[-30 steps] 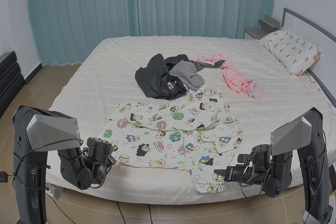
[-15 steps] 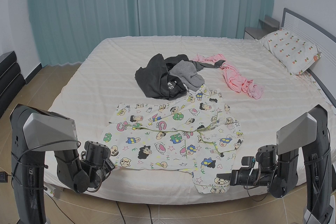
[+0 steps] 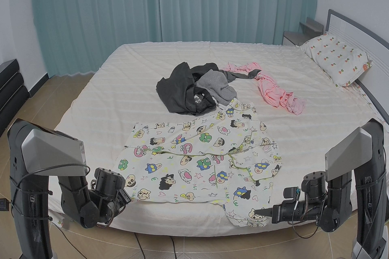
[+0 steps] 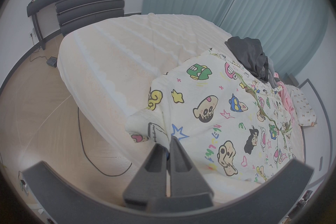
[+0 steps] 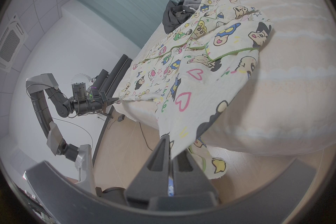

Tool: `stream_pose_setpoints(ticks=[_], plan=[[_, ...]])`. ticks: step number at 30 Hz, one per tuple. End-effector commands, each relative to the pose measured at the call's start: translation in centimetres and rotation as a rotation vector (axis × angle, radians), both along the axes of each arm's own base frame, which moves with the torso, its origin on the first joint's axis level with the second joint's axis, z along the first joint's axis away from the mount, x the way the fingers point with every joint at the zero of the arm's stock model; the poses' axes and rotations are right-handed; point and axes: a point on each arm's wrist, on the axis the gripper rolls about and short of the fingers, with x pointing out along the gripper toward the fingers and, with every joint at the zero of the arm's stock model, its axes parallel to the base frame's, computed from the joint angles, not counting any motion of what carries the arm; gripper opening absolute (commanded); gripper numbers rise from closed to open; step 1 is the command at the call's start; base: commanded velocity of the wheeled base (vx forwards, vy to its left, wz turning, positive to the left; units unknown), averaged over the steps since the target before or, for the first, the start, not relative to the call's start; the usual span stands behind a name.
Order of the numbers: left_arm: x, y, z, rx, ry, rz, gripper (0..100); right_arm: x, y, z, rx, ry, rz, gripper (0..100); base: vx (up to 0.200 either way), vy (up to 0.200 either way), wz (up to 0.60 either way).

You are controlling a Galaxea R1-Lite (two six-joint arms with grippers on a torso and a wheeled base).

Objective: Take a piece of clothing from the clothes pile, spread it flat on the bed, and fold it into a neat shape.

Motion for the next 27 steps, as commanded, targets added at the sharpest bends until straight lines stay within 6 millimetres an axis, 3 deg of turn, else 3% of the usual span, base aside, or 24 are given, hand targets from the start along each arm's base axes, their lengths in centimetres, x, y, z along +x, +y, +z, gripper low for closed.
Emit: stream_pose_setpoints(ticks=[1, 6, 13, 27], plan=[[-0.6, -0.2, -0.1, 0.007, 0.018, -0.014, 0, -0.3, 0.0, 0.3, 0.005, -0.009, 0.016, 0, 0.000, 0.000, 0.00], [-0.7, -0.5, 0.1, 0.008, 0.011, -0.026, 0, -0.1, 0.1, 0.4, 0.009, -0.018, 0.020, 0, 0.000, 0.000, 0.00], [1.3, -1.0, 2.4, -0.027, -0.106, -0.020, 0, 1.4, 0.4, 1.2, 0.041, -0.074, -0.008, 0, 0.000, 0.000, 0.00], [5.2, -1.5, 7.9, -0.019, -0.303, 0.015, 0, 4.4, -0.2, 6.2, 0.175, -0.219, -0.115, 0, 0.000, 0.000, 0.00]])
